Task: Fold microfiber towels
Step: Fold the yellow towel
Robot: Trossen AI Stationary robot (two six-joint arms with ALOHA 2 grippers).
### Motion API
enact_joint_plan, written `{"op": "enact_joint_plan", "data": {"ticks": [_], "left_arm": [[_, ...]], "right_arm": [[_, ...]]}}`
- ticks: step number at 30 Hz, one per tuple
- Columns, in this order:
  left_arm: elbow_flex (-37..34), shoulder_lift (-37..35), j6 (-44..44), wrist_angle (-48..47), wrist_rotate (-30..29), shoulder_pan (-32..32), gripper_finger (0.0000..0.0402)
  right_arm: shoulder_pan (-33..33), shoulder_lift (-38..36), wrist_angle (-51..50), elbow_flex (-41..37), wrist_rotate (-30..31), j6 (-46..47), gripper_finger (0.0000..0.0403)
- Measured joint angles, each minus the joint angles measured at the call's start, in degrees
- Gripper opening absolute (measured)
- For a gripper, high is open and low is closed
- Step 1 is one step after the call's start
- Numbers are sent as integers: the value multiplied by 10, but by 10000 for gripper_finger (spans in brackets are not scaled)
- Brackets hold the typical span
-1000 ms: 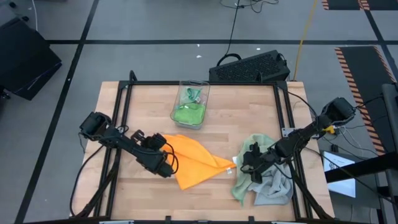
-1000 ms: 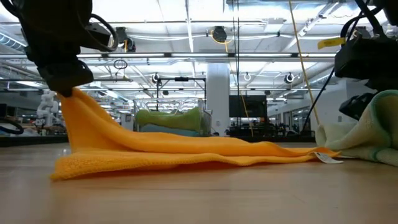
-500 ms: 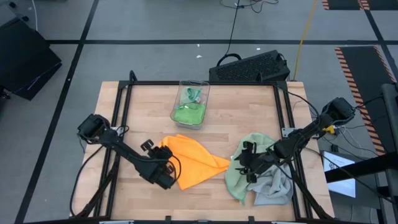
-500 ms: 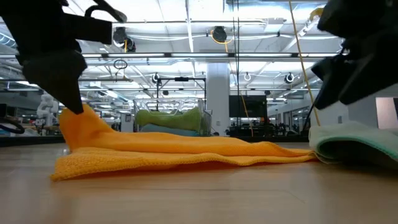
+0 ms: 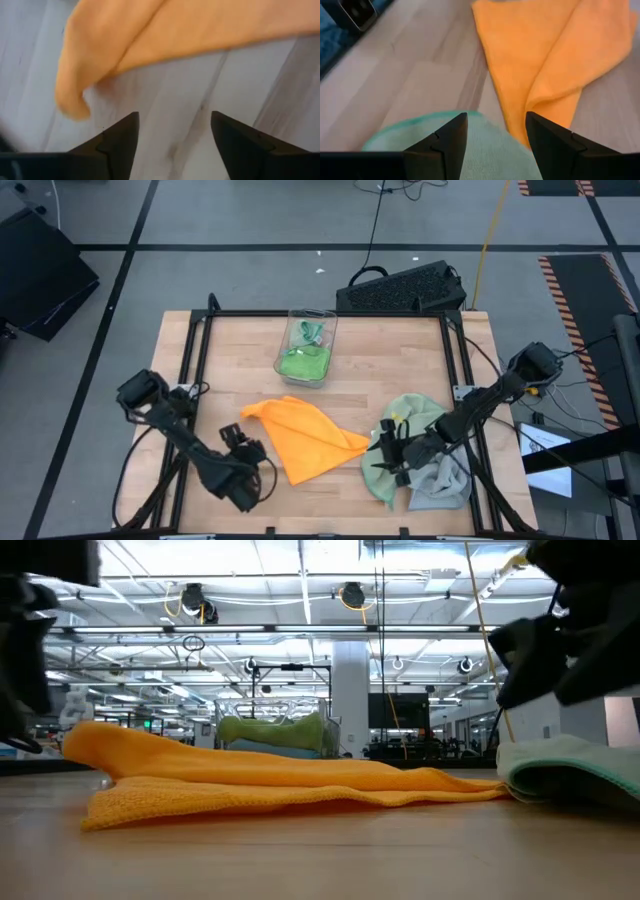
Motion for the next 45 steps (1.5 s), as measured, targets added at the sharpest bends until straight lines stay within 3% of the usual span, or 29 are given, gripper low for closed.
{"op": "enact_joint_plan", "data": {"ticks": [2,5,8,13,15,24,27,35,38,45], "left_arm": [[0,0,-18,0,9,-15,261],[0,0,8,92,-24,-35,258],[0,4,118,246,-97,-41,240],[1,30,273,411,-131,-23,214],[1,50,301,418,-125,-10,213],[0,100,375,479,6,34,229],[1,99,381,475,17,39,192],[1,93,398,399,3,50,14],[-1,85,394,379,-15,56,15],[1,14,403,369,-75,55,8]], "right_arm": [[0,14,-3,0,0,8,192],[-1,21,-19,0,-18,16,192],[-1,18,-52,0,-36,24,192],[-4,16,-116,0,-71,66,192],[-4,16,-140,0,-80,85,192],[-4,10,-230,2,-127,170,192],[-3,-2,-265,2,-133,192,192],[13,-89,-288,-2,-139,195,192],[20,-124,-283,-2,-124,181,192],[24,-178,-261,-1,-2,112,195]]}}
